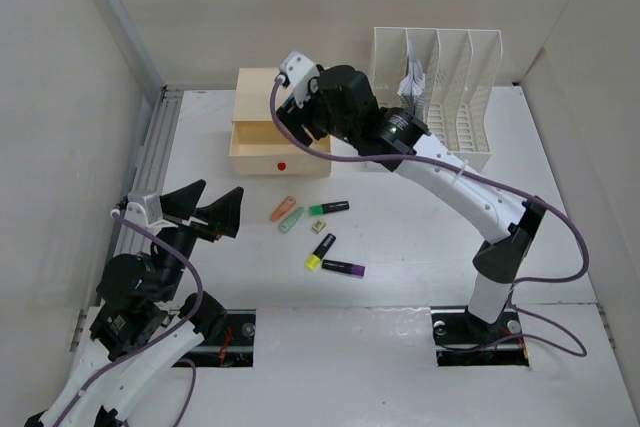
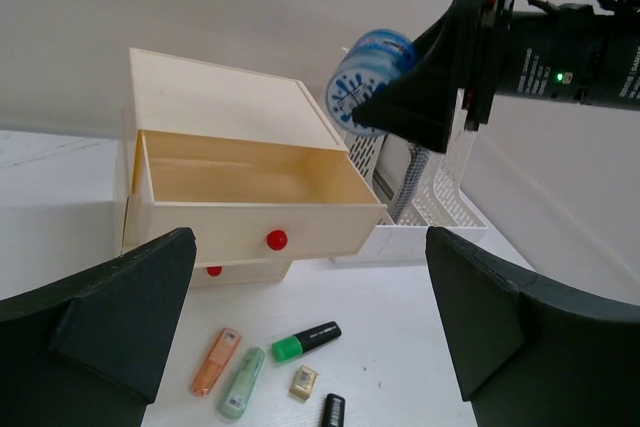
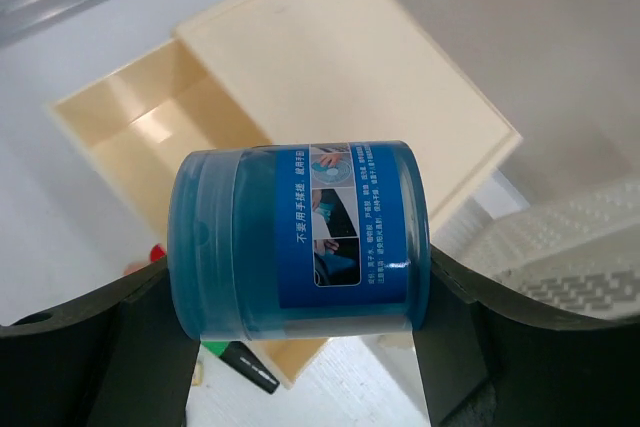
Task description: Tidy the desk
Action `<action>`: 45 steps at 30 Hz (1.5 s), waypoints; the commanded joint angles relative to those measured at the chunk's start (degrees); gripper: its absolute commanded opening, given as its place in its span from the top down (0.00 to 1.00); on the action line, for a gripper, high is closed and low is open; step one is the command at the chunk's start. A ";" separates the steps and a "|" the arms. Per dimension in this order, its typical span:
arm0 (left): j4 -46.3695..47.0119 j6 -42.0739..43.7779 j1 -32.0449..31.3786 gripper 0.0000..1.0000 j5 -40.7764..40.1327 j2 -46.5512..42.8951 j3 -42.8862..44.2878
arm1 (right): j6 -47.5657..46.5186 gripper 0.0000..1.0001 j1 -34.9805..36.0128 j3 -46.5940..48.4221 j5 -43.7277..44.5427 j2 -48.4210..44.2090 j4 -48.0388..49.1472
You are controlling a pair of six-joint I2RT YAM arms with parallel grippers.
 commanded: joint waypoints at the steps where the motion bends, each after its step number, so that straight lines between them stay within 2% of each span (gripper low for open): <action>1: 2.74 0.33 0.17 0.01 -0.54 -0.40 -0.79 | 13.08 1.00 -0.70 4.08 7.94 -0.24 4.20; 7: 2.74 0.33 0.17 0.01 -0.01 0.13 -0.79 | 25.90 1.00 -0.70 0.82 12.72 -0.24 5.26; 13: 3.27 0.33 0.17 0.01 -0.01 0.66 -0.79 | 32.95 1.00 -0.70 -1.98 12.72 -0.24 5.26; 25: 3.27 0.33 0.17 0.01 -0.01 0.66 -0.79 | 34.28 1.00 -0.70 -6.29 13.69 3.63 5.79; 28: 3.27 0.33 0.17 0.01 -0.01 0.66 -0.79 | 34.28 0.96 -0.70 -7.70 13.69 3.63 5.79; 29: 3.27 0.33 0.17 0.01 -0.01 0.66 -0.79 | 34.28 0.92 -0.70 -7.70 13.69 3.63 5.79; 30: 3.27 0.33 0.17 0.01 -0.01 0.66 -0.79 | 34.28 0.79 -0.70 -7.70 13.69 3.63 5.79; 32: 3.27 0.33 0.17 0.01 -0.01 0.66 -0.79 | 34.28 0.70 -0.70 -8.23 12.91 3.63 5.79; 33: 3.27 0.33 0.17 0.01 -0.01 0.66 -0.79 | 34.28 0.60 -0.70 -8.23 12.29 3.63 5.79; 35: 3.27 0.33 0.17 0.01 -0.01 0.66 -0.79 | 33.59 0.52 -0.70 -8.85 11.76 3.11 6.49; 37: 3.27 0.33 0.17 0.01 -0.01 0.66 -0.79 | 32.53 0.35 -0.70 -8.85 10.18 3.10 7.01; 40: 3.27 0.33 0.17 0.01 -0.01 0.66 -0.79 | 30.86 0.27 -0.70 -8.85 8.69 1.88 7.63; 41: 3.27 0.33 0.17 0.01 -0.01 0.66 -0.79 | 30.16 0.20 -0.70 -9.54 8.68 1.87 8.15; 43: 3.27 0.33 0.17 0.01 -0.01 0.66 -0.79 | 29.63 0.18 -0.70 -10.24 8.06 0.47 8.16; 45: 3.27 0.33 0.17 0.01 -0.01 0.66 -0.79 | 29.10 0.12 -0.70 -11.12 7.36 -0.23 9.73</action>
